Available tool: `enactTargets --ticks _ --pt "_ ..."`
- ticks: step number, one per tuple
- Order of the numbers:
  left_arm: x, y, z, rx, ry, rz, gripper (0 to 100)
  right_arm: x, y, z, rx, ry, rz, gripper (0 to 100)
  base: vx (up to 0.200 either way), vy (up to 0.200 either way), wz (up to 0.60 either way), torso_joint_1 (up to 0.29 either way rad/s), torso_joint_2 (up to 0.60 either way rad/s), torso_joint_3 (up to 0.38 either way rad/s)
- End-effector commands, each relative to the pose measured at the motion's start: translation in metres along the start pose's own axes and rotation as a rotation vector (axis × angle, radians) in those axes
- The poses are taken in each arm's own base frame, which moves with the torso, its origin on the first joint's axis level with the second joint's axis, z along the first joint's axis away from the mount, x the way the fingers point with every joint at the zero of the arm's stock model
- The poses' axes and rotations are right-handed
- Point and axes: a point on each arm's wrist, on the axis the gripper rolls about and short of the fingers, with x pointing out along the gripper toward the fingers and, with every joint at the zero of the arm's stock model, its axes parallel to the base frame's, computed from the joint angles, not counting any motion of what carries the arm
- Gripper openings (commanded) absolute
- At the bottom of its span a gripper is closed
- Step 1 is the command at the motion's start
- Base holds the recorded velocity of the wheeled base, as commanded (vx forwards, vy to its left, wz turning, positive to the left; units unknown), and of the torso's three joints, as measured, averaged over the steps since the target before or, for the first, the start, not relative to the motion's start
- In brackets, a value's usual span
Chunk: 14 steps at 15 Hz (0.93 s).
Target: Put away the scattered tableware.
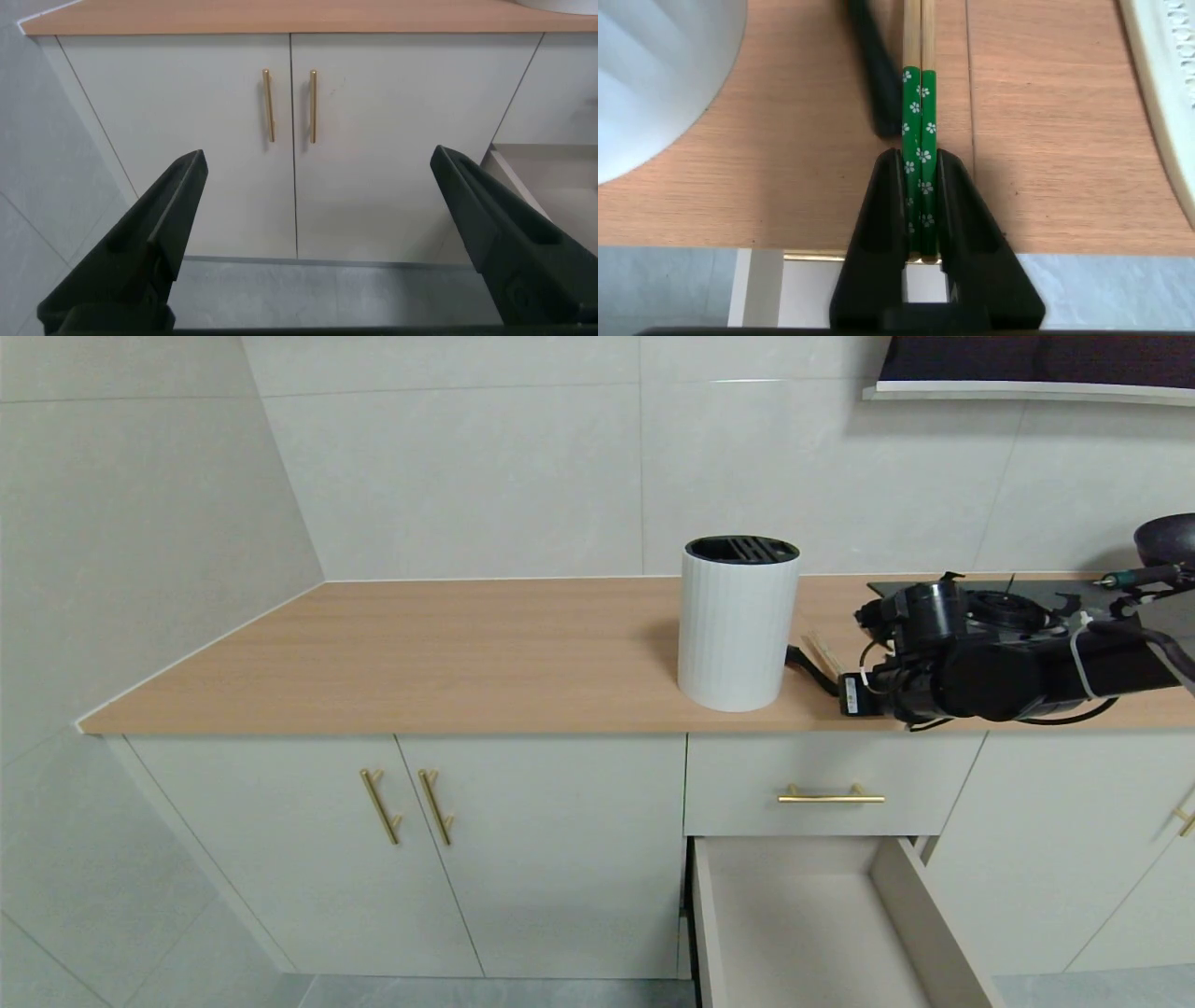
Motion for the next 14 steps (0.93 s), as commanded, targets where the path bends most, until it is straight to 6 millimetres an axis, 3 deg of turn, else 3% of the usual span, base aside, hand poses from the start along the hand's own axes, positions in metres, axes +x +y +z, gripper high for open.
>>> enactTargets --ticks 1,6,9,10,14 --pt "0.0 0.0 0.0 0.0 0.001 0.0 100 -0.003 -0.001 0.003 0.002 -0.009 0.0 0 0.0 0.0 0.0 0.0 0.0 0.0" --pt "0.0 0.0 0.0 0.0 0.001 0.0 100 -0.011 -0.003 0.007 0.009 -0.021 -0.003 0 0.0 0.0 0.0 0.0 0.0 0.0" --pt "0.0 0.0 0.0 0.0 0.001 0.0 100 -0.037 -0.013 0.006 0.019 -0.019 -0.01 0 0.0 0.0 0.0 0.0 0.0 0.0" --pt "0.0 0.0 0.0 0.0 0.001 0.0 100 -0.074 -0.02 0.006 0.035 -0.039 0.002 0 0.0 0.0 0.0 0.0 0.0 0.0" --pt "0.0 0.0 0.0 0.0 0.001 0.0 100 -0.153 -0.036 -0.014 0.053 -0.069 0.011 0 0.0 0.0 0.0 0.0 0.0 0.0"
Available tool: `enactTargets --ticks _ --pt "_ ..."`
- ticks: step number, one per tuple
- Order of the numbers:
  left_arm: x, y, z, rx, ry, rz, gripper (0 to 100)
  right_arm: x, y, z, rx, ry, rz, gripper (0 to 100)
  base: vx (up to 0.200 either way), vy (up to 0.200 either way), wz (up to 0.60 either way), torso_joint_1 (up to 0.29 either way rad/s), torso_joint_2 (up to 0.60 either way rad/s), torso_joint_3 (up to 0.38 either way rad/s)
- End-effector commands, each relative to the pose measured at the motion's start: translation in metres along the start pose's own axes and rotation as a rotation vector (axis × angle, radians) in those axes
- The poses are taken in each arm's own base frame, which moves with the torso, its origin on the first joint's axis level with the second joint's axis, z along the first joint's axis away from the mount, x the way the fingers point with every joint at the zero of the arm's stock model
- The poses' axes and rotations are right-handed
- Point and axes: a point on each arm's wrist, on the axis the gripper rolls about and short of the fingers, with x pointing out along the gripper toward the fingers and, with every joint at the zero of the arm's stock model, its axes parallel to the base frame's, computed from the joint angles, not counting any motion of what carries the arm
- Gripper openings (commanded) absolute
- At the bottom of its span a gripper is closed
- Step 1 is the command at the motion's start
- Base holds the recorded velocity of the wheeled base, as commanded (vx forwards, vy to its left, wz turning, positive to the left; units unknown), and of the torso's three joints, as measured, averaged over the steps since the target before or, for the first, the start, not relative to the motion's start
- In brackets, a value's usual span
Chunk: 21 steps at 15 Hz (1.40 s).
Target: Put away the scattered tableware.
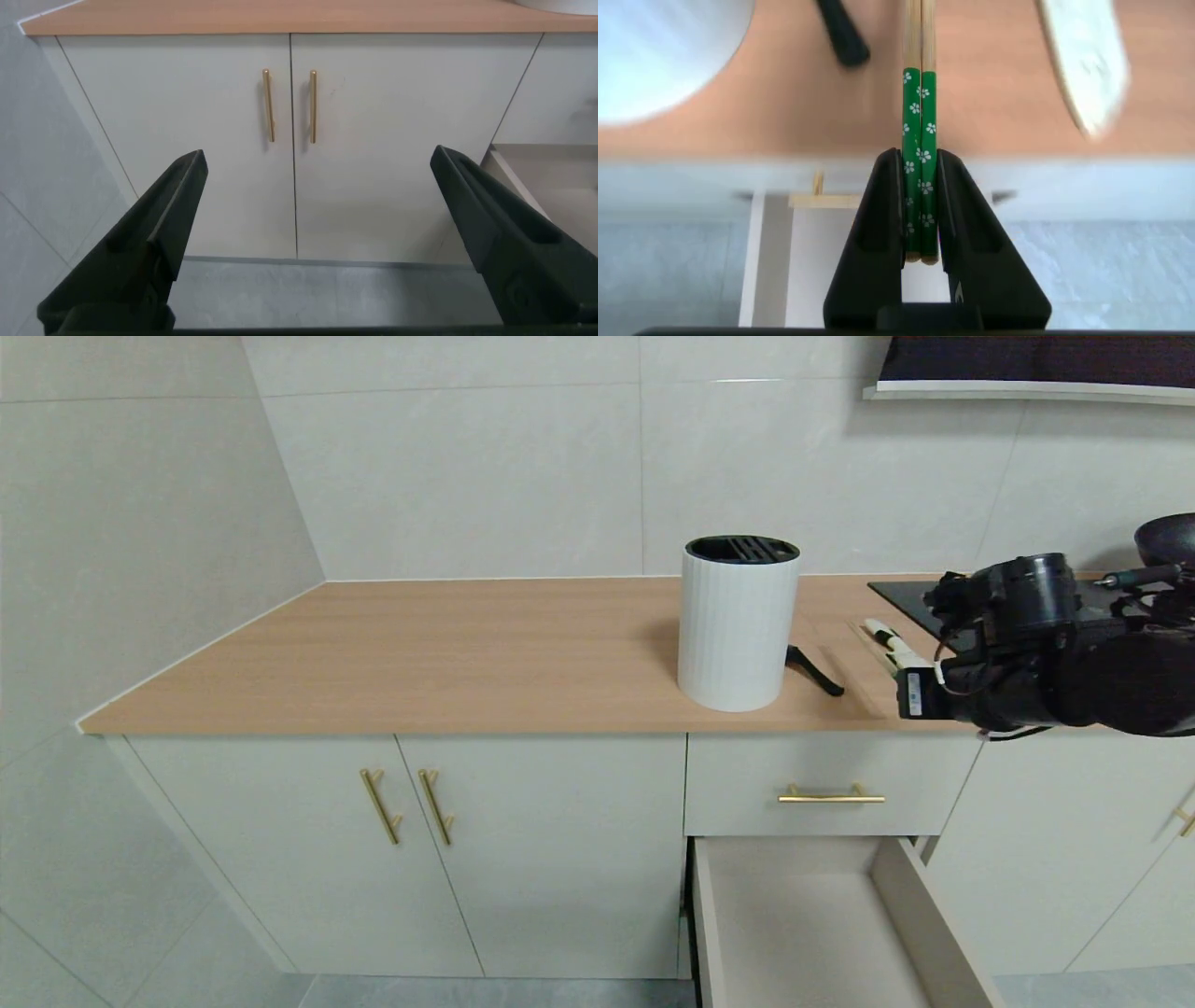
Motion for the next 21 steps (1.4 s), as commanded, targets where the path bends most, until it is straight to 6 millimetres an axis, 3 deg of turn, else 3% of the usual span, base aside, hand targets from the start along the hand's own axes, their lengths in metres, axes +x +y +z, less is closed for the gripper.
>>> enactTargets --ticks 1,3,5,7,10,12,16,18,21 --pt "0.0 0.0 0.0 0.0 0.001 0.0 100 -0.073 -0.015 -0.013 0.012 -0.054 0.021 0 0.0 0.0 0.0 0.0 0.0 0.0" --pt "0.0 0.0 0.0 0.0 0.001 0.001 100 -0.092 -0.017 -0.025 0.006 -0.048 0.053 0 0.0 0.0 0.0 0.0 0.0 0.0" --pt "0.0 0.0 0.0 0.0 0.001 0.001 100 -0.127 -0.018 -0.044 -0.036 0.044 0.18 0 0.0 0.0 0.0 0.0 0.0 0.0" --pt "0.0 0.0 0.0 0.0 0.001 0.0 100 -0.154 -0.021 -0.05 -0.109 0.114 0.336 0 0.0 0.0 0.0 0.0 0.0 0.0" --pt "0.0 0.0 0.0 0.0 0.001 0.0 100 -0.167 -0.02 -0.062 -0.219 0.222 0.411 0 0.0 0.0 0.0 0.0 0.0 0.0" --pt "0.0 0.0 0.0 0.0 0.001 0.001 100 -0.145 -0.008 -0.074 -0.258 0.376 0.435 0 0.0 0.0 0.0 0.0 0.0 0.0" --pt "0.0 0.0 0.0 0.0 0.001 0.001 100 -0.069 0.013 -0.104 -0.272 0.666 0.416 0 0.0 0.0 0.0 0.0 0.0 0.0" --pt "0.0 0.0 0.0 0.0 0.001 0.001 100 -0.052 0.017 -0.109 -0.247 0.695 0.402 0 0.0 0.0 0.0 0.0 0.0 0.0" --pt "0.0 0.0 0.0 0.0 0.001 0.0 100 -0.044 0.019 -0.109 -0.2 0.669 0.382 0 0.0 0.0 0.0 0.0 0.0 0.0"
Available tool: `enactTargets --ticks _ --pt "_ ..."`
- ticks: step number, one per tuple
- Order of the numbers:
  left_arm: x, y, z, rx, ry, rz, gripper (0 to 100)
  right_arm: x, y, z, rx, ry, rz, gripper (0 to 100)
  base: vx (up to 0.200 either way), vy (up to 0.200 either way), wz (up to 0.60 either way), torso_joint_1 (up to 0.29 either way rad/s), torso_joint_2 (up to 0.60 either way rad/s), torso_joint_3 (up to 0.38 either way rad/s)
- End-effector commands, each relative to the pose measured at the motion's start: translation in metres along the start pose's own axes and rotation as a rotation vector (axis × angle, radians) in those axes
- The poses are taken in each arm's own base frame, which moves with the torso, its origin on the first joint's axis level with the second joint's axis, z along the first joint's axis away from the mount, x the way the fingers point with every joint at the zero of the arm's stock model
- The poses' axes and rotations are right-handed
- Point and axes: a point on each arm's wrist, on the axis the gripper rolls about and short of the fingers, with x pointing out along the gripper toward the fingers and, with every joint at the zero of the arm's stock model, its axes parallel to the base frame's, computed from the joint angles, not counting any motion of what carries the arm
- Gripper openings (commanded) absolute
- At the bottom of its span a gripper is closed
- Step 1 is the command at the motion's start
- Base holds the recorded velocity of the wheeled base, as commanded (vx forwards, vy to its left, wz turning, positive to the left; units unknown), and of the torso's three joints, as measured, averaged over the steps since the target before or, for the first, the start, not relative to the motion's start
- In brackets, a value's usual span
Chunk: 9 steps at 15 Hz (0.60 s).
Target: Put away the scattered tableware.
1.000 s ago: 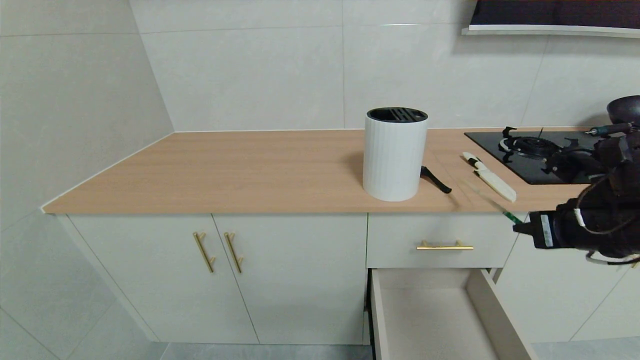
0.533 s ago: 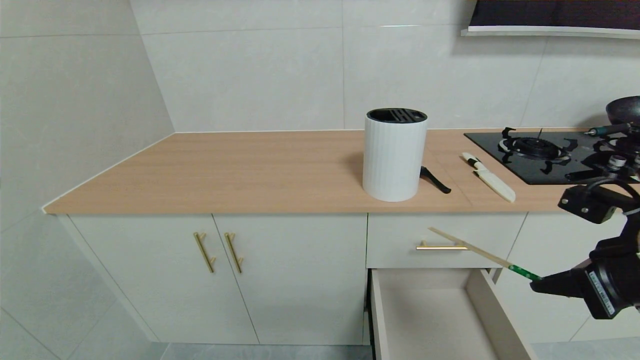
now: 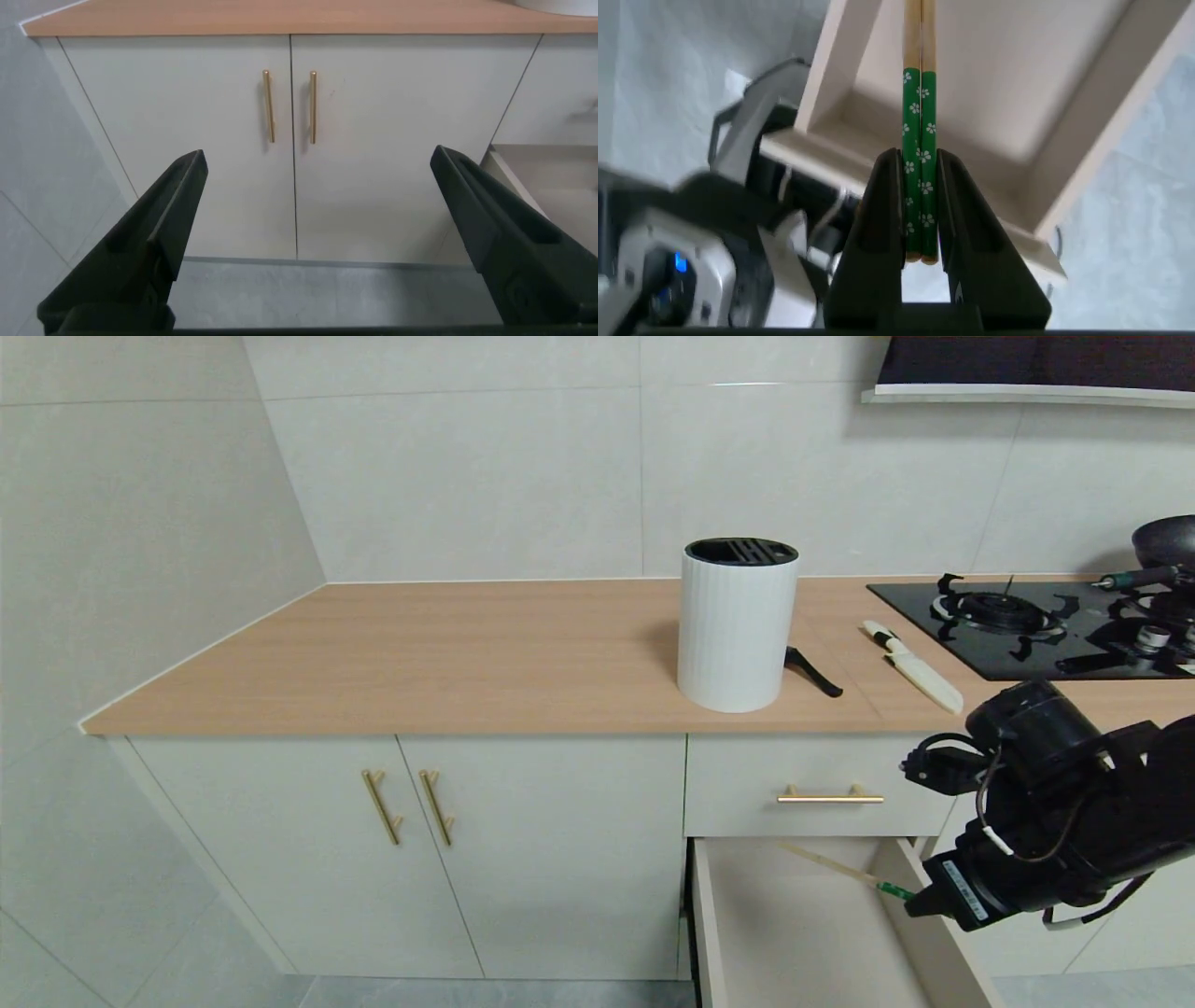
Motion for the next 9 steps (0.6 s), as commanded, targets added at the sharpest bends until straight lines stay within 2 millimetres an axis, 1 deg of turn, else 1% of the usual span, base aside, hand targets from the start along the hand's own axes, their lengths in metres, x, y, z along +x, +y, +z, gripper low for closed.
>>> enactTargets --ticks 1,3,4,9 --pt "0.0001 0.0 0.0001 0.0 0.001 0.002 100 0.0163 -0.0026 0.0006 0.012 0.053 -0.002 0 0.0 0.0 0.0 0.0 0.0 0.0" --pt "0.0001 0.0 0.0001 0.0 0.001 0.002 100 0.0165 -0.0028 0.0006 0.011 0.051 -0.01 0 0.0 0.0 0.0 0.0 0.0 0.0" --pt "0.0001 0.0 0.0001 0.0 0.001 0.001 100 0.0166 -0.0028 0.0014 0.01 0.044 -0.01 0 0.0 0.0 0.0 -0.095 0.23 0.134" --pt "0.0001 0.0 0.0001 0.0 0.001 0.001 100 0.019 -0.0034 0.0018 0.009 0.039 -0.02 0 0.0 0.0 0.0 -0.173 0.43 0.246"
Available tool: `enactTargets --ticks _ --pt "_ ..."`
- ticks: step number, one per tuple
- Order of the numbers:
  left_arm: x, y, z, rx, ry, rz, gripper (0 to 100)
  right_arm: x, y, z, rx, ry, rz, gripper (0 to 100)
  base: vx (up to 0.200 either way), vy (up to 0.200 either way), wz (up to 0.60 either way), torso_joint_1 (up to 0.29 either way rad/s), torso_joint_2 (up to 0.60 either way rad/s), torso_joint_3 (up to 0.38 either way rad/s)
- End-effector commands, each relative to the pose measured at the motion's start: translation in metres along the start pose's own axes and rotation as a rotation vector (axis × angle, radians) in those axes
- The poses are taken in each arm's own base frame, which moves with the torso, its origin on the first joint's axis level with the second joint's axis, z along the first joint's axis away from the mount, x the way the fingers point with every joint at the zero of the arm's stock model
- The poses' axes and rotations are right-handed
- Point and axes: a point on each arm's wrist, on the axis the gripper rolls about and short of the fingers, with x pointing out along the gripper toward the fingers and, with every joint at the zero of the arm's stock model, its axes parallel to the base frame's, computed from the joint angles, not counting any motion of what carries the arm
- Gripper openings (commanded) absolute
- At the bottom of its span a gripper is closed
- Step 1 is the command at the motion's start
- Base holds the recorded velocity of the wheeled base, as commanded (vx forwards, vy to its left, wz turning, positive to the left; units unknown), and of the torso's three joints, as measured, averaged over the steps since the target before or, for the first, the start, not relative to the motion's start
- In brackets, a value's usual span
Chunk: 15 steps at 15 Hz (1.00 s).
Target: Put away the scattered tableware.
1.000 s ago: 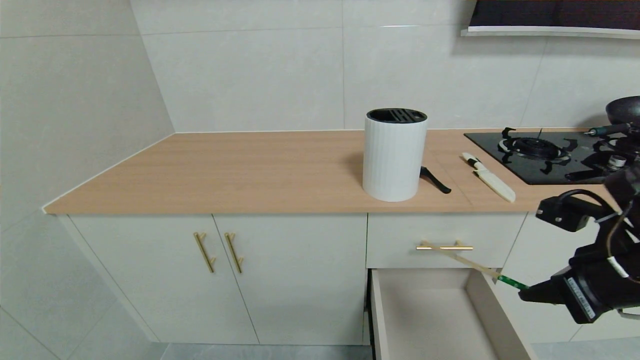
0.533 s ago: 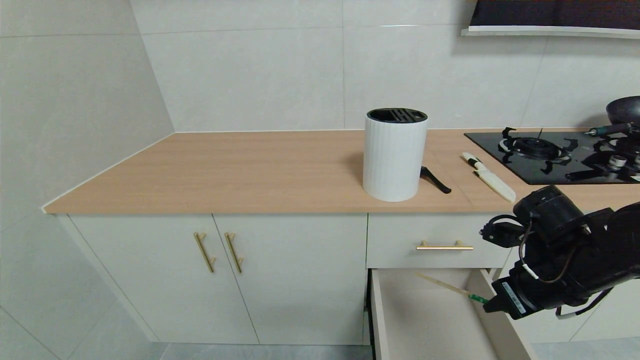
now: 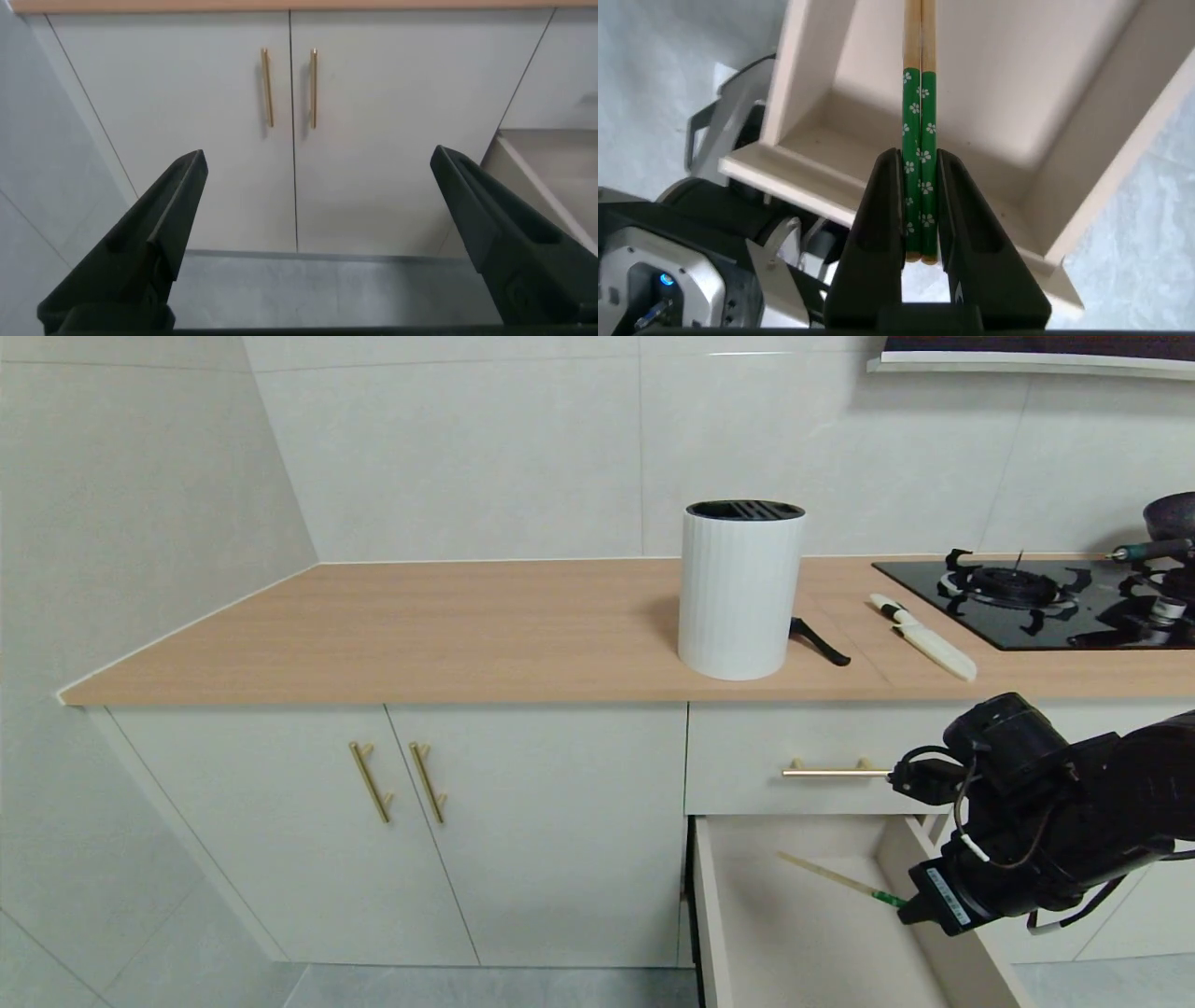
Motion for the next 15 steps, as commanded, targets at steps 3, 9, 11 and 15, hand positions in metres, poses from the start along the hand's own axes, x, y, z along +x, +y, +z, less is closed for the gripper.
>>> enactTargets --ticks 3,9,11,15 --pt "0.0001 0.0 0.0001 -0.001 0.0 -0.001 100 0.0019 -0.0003 0.0012 -0.001 -0.007 0.001 0 0.0 0.0 0.0 -0.183 0.47 0.279" --pt "0.0001 0.0 0.0001 -0.001 0.0 -0.001 100 0.0021 -0.0004 0.0014 -0.001 -0.011 0.0 0 0.0 0.0 0.0 -0.16 0.47 0.298" --pt "0.0001 0.0 0.0001 -0.001 0.0 0.001 100 0.0024 0.0 0.0014 -0.003 -0.013 0.0 0 0.0 0.0 0.0 -0.124 0.45 0.322" --pt "0.0001 0.0 0.0001 -0.001 0.0 -0.001 100 0.0042 -0.0003 0.0023 -0.003 -0.01 0.0 0 0.0 0.0 0.0 -0.052 0.21 0.152"
